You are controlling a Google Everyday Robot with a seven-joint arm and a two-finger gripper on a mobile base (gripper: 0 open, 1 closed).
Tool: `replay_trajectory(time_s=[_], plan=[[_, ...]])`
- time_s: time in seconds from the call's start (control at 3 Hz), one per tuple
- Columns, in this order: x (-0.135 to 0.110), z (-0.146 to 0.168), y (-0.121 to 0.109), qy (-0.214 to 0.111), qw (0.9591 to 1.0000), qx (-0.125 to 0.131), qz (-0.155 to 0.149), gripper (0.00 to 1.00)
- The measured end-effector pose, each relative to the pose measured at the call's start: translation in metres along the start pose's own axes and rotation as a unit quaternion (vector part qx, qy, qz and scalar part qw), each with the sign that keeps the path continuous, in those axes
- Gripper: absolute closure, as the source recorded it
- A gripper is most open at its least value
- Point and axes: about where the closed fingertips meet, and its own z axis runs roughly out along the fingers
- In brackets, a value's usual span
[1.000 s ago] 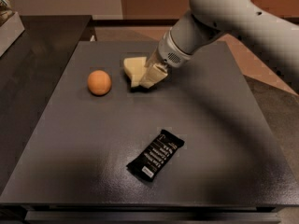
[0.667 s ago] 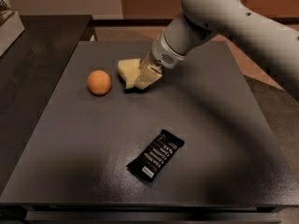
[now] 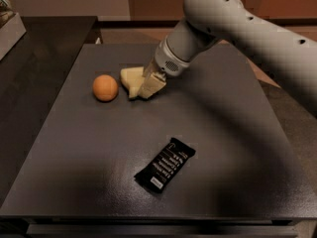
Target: Move sponge near orange
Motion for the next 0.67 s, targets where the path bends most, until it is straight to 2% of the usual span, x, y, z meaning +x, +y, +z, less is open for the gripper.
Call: replay_trajectory(time_s=[0.33, 0.67], plan=[[-0.0005, 0.0017, 0.0008, 0.0, 1.0, -0.002, -0.001, 0.12], [-0.0009, 0.0034, 0.0016, 0.001, 1.0, -0.003, -0.001, 0.0]])
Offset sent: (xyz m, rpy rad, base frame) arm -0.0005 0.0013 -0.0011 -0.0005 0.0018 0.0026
